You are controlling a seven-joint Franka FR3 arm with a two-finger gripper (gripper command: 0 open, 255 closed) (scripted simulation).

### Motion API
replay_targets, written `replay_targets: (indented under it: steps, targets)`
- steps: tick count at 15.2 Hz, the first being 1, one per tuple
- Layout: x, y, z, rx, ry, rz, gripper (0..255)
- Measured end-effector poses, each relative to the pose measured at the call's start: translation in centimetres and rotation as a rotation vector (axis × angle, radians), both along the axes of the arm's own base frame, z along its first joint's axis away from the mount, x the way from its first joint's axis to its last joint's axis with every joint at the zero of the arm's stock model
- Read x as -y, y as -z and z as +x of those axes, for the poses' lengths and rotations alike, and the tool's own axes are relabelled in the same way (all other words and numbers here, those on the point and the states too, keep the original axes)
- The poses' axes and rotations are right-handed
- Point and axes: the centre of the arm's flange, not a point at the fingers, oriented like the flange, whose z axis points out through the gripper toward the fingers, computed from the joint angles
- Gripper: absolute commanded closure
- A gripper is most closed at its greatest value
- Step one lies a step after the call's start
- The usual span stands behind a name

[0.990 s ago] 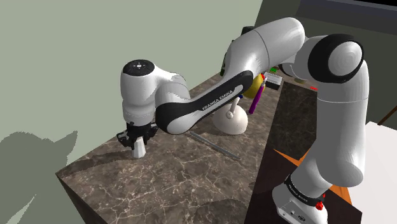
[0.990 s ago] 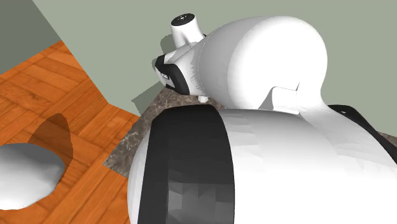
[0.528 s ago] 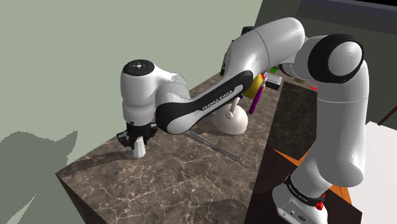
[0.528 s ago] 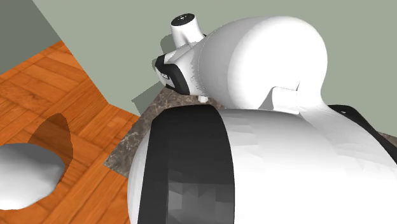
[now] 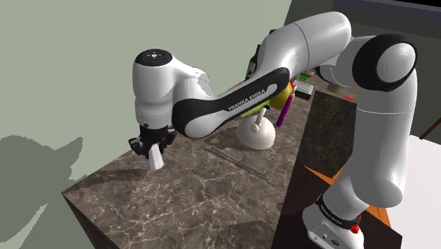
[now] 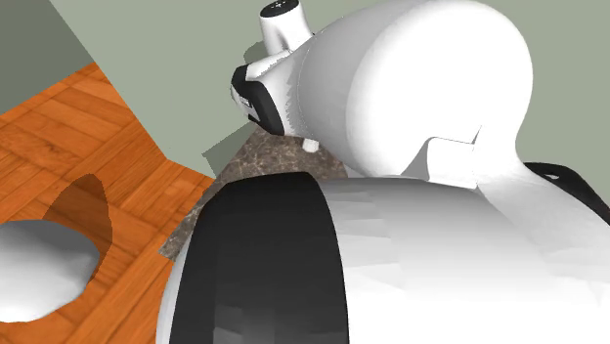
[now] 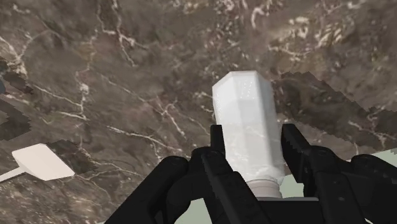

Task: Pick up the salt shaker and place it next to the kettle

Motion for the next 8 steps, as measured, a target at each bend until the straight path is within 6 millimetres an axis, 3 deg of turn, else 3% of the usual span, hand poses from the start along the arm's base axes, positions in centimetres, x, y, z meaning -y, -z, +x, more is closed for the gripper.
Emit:
replay_targets:
  steps: [8]
  targets:
    - [-0.1,-4.1,0.0,0.0,0.0,0.0,255]
